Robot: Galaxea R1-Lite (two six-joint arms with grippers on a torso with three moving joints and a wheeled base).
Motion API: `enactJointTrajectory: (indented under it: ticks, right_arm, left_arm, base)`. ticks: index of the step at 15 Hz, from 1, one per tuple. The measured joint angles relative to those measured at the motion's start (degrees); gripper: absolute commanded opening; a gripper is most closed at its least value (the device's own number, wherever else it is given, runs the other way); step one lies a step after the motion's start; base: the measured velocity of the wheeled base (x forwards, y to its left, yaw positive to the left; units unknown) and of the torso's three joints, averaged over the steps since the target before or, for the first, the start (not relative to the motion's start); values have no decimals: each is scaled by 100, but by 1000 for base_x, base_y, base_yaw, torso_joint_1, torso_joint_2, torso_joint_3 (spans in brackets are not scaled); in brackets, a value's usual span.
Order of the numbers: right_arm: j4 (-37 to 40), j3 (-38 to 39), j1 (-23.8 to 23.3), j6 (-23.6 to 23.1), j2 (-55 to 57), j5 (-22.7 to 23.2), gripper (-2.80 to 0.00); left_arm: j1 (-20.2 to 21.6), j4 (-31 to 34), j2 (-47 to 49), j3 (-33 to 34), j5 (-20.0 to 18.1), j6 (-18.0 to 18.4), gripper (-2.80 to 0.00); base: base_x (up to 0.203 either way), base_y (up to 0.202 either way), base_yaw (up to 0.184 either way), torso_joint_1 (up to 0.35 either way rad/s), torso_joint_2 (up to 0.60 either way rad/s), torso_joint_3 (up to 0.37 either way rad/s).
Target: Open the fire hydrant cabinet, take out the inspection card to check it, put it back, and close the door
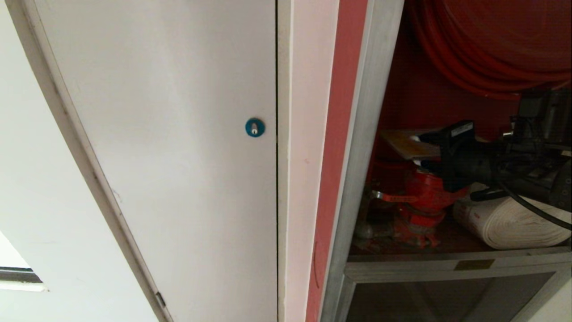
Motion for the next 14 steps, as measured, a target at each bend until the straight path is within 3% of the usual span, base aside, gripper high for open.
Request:
enactJointTrajectory:
  ticks: [8,11,14]
  right_arm:
    - [122,14,-2,20,-122,207,-280]
    - [493,45,9,15,-546,306,-280]
    - [1165,52,76,9,-1353,697,-280]
  left_arm:
    - [0,0,0,0,-2,1,-280]
    - [0,1,0,0,-2,1,-280]
    - [0,2,0,0,-2,1,-280]
  base:
    - [0,0,0,0,0,0]
    - [0,0,0,0,0,0]
    - [0,0,0,0,0,0]
